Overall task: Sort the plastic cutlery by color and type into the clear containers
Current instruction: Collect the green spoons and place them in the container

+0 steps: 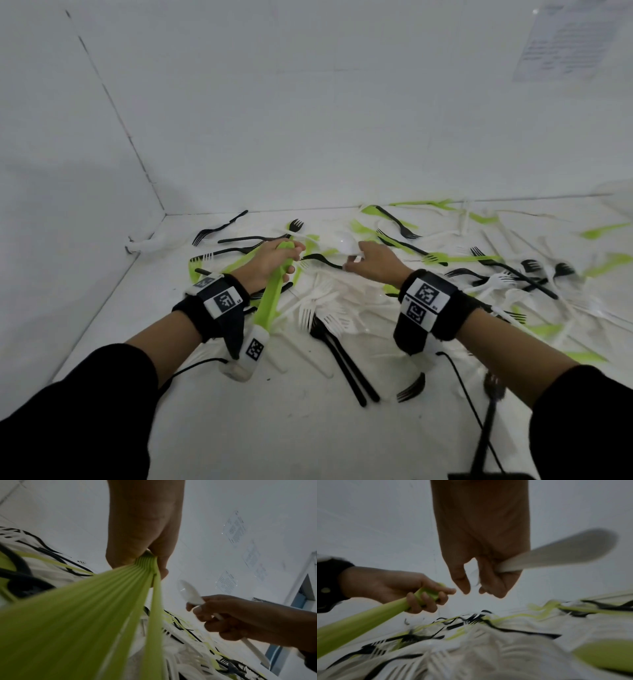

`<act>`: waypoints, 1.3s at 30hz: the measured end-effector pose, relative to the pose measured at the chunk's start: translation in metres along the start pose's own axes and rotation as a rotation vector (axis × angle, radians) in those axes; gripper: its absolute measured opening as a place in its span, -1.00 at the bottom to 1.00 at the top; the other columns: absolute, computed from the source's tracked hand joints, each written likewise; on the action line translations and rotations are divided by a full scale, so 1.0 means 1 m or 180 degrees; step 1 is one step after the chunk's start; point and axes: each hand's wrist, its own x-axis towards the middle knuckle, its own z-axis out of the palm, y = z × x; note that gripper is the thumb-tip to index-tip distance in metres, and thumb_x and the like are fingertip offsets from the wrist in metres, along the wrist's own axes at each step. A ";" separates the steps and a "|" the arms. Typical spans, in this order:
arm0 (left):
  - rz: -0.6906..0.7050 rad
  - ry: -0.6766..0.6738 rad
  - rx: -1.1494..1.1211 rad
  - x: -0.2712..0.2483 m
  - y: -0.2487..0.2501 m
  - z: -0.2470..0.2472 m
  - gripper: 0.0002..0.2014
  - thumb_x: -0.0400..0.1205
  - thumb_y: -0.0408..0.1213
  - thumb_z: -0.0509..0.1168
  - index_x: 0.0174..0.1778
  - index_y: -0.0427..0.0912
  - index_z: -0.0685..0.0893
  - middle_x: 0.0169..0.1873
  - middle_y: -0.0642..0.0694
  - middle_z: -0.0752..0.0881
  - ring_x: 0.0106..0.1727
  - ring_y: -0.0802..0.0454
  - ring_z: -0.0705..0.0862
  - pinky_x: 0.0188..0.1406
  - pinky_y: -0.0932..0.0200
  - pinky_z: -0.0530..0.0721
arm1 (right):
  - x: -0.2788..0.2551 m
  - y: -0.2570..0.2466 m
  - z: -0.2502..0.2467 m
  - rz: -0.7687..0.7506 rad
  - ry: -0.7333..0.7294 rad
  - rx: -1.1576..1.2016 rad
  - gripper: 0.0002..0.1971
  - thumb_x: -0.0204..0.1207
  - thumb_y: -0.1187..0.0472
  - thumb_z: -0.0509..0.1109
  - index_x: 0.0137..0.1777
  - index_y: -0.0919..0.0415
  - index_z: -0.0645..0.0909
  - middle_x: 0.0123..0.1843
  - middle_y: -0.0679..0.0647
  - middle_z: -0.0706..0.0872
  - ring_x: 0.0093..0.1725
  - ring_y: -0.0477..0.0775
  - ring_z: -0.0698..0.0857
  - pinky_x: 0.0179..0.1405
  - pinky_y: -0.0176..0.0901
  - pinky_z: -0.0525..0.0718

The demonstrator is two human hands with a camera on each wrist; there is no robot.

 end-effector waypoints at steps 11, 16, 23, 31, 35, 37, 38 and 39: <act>0.0002 -0.0512 0.0150 0.010 0.004 0.037 -0.91 0.65 -0.36 0.27 -0.16 -0.17 0.64 -0.35 -0.04 0.53 -0.61 0.18 0.46 -0.70 0.39 0.34 | -0.017 0.076 -0.037 0.0059 -0.0629 -0.1673 -0.49 0.44 0.12 0.45 0.40 0.12 0.51 0.24 0.10 0.67 0.29 0.15 0.58 0.07 -0.12 0.51; -0.0043 -0.0539 0.0183 0.011 0.000 0.040 -0.90 0.64 -0.37 0.28 -0.17 -0.17 0.64 -0.35 -0.05 0.54 -0.57 0.15 0.47 -0.70 0.38 0.35 | -0.015 0.078 -0.030 -0.0039 -0.0532 -0.1682 -0.50 0.41 -0.02 0.50 0.33 0.11 0.57 0.01 0.03 0.65 0.16 0.11 0.64 -0.18 -0.21 0.40; -0.0110 -0.0495 0.0138 0.007 -0.002 0.032 -0.94 0.63 -0.36 0.30 -0.16 -0.18 0.61 -0.33 -0.06 0.56 -0.60 0.20 0.50 -0.68 0.36 0.40 | -0.009 0.073 -0.032 -0.0120 -0.0223 -0.0697 -0.53 0.41 0.01 0.51 0.18 0.33 0.63 0.07 0.08 0.65 0.12 0.06 0.61 -0.02 -0.24 0.49; 0.0171 -0.0330 -0.0635 -0.001 0.000 0.042 -0.80 0.66 -0.14 0.24 0.05 -0.20 0.58 -0.27 -0.05 0.58 -0.56 0.25 0.52 -0.66 0.42 0.43 | -0.017 -0.032 -0.045 -0.0382 -0.0124 0.2002 -0.82 0.59 0.13 0.32 -0.16 0.22 0.60 -0.52 -0.17 0.47 -0.63 -0.19 0.21 -0.65 -0.38 0.12; 0.0195 -0.0141 -0.1237 -0.002 0.003 0.037 -0.82 0.70 -0.13 0.17 -0.08 -0.09 0.65 -0.35 0.04 0.73 -0.54 0.23 0.56 -0.59 0.37 0.45 | -0.005 -0.058 -0.008 -0.0155 -0.0234 0.2505 -0.78 0.62 0.14 0.26 -0.22 0.23 0.50 -0.27 0.14 0.53 -0.70 -0.21 0.18 -0.74 -0.39 0.10; 0.0093 -0.0132 -0.1322 -0.002 0.002 0.038 -0.80 0.69 -0.21 0.20 -0.15 -0.07 0.72 -0.39 0.05 0.76 -0.49 0.19 0.57 -0.51 0.33 0.44 | -0.001 -0.053 0.009 -0.0021 0.0004 0.2524 -0.82 0.62 0.16 0.28 -0.14 0.26 0.50 -0.27 0.21 0.50 -0.73 -0.22 0.20 -0.76 -0.41 0.11; 0.0077 -0.0102 -0.1357 -0.004 -0.001 0.028 -0.76 0.68 -0.27 0.18 -0.18 -0.11 0.75 -0.40 0.05 0.76 -0.46 0.17 0.58 -0.48 0.32 0.44 | 0.003 -0.057 0.018 -0.0015 0.0008 0.2467 -0.85 0.60 0.18 0.30 -0.12 0.26 0.51 -0.32 0.21 0.52 -0.73 -0.22 0.22 -0.76 -0.41 0.11; 0.0030 -0.0185 -0.1355 -0.006 -0.002 0.030 -0.74 0.67 -0.34 0.15 -0.19 -0.17 0.75 -0.46 0.03 0.74 -0.48 0.16 0.58 -0.51 0.34 0.46 | 0.003 -0.051 0.023 0.0020 0.0076 0.2443 -0.88 0.59 0.20 0.33 -0.10 0.25 0.52 -0.37 0.18 0.56 -0.73 -0.22 0.24 -0.76 -0.42 0.11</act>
